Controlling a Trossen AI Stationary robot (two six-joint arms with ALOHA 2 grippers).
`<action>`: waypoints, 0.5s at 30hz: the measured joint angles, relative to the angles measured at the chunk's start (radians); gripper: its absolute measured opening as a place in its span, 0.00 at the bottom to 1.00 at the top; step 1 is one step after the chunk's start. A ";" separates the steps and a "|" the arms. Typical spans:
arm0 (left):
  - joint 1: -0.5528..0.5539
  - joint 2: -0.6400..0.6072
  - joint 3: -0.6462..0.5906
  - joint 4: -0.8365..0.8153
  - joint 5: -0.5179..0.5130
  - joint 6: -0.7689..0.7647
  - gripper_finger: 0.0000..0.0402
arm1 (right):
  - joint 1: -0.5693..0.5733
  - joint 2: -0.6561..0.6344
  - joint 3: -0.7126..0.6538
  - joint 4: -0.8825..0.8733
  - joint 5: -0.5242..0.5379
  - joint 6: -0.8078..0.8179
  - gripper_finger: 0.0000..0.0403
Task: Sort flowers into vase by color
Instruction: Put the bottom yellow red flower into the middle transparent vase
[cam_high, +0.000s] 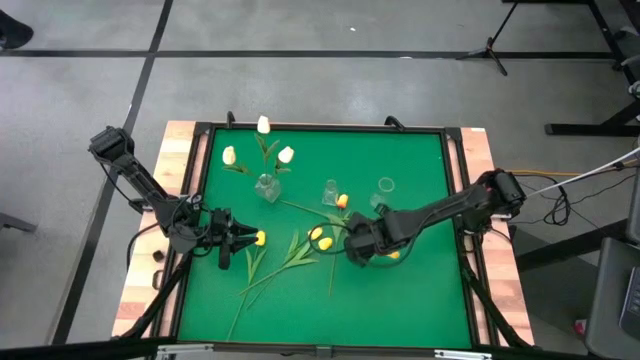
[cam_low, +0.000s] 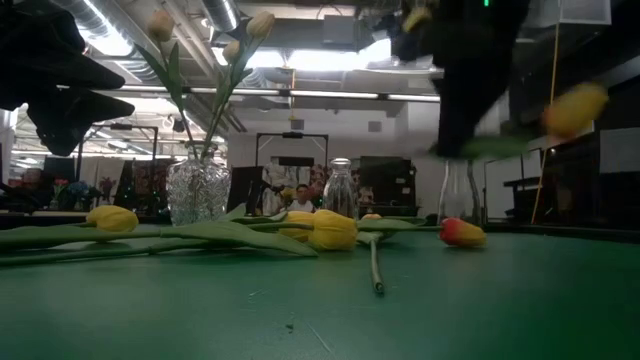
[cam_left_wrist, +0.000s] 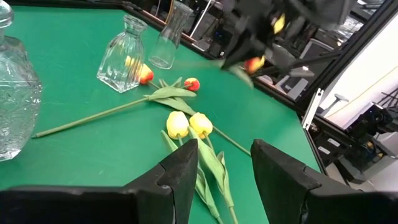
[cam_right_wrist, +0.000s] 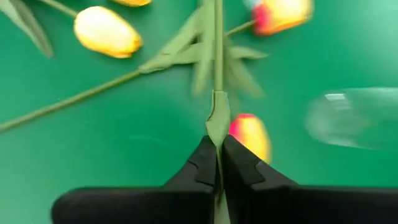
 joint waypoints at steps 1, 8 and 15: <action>0.000 0.000 0.000 0.000 0.000 0.000 0.37 | 0.000 0.000 0.043 -0.067 0.017 -0.009 0.02; 0.000 0.000 0.000 0.000 0.001 -0.001 0.37 | -0.001 -0.001 0.354 -0.473 0.134 -0.049 0.02; 0.000 0.000 0.000 -0.002 0.003 -0.001 0.37 | -0.047 -0.034 0.483 -0.553 0.253 -0.252 0.02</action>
